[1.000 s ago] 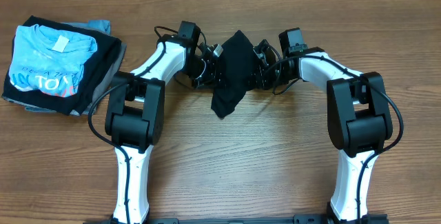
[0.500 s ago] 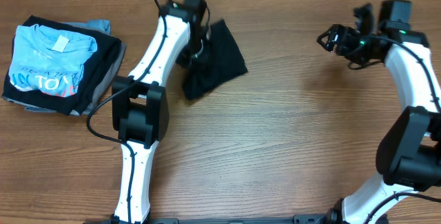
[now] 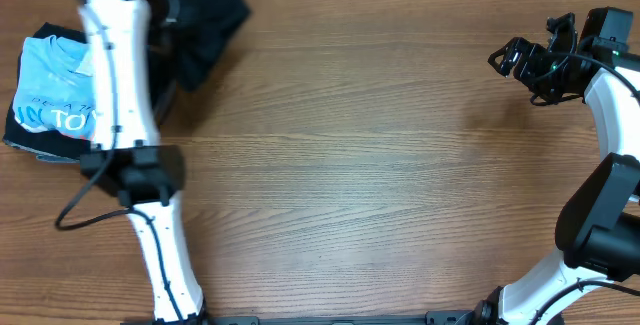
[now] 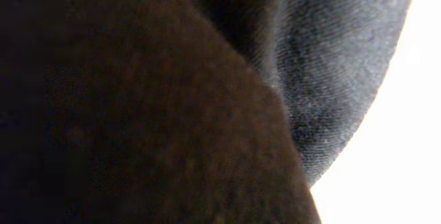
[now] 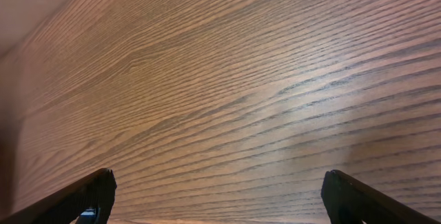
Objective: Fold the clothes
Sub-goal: 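Carry the folded black shirt with the left gripper onto the stack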
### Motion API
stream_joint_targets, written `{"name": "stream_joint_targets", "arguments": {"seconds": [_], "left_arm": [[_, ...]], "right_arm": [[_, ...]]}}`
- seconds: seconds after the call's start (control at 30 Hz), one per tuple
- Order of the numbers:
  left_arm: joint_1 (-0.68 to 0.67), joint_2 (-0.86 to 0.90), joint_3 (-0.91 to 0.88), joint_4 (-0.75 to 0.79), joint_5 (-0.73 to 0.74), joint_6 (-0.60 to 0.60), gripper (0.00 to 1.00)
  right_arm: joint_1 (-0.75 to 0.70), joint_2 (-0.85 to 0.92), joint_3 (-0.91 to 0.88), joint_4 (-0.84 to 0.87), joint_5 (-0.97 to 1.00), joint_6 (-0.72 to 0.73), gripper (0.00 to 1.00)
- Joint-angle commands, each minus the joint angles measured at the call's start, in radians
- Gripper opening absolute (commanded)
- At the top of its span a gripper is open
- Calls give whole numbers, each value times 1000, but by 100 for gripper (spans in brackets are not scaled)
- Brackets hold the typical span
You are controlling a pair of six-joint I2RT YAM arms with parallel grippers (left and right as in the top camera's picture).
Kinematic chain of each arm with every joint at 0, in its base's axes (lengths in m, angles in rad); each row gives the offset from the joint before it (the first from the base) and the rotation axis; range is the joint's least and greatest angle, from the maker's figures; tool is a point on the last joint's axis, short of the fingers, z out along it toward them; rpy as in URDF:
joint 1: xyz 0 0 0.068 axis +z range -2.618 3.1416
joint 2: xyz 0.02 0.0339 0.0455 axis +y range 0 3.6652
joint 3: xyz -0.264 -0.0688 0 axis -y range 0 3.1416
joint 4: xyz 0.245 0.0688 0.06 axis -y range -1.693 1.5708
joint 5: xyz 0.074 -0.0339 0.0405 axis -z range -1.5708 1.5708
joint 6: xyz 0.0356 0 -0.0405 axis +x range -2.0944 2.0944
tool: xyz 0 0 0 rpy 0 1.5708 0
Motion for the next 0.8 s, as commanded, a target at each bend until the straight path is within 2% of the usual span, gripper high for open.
{"name": "stream_joint_targets", "arguments": {"seconds": [0.0,0.07,0.23,0.37,0.57,0.77], "left_arm": [[160,-19,29,-8,177,-26,4],[222,-19,29,-8,209,-37,4],[325,-19,14,-8,169,-45,4],[355,-19,-29,-14,142,-59,4],[376,-19,-151,66,122,-82,4],[420,-19,-156,49,89,-91,4]], "right_arm": [[0,0,1,6,3,4,100],[0,0,1,6,3,4,100],[0,0,1,6,3,4,100],[0,0,1,6,3,4,100],[0,0,1,6,3,4,100],[0,0,1,6,3,4,100]]}}
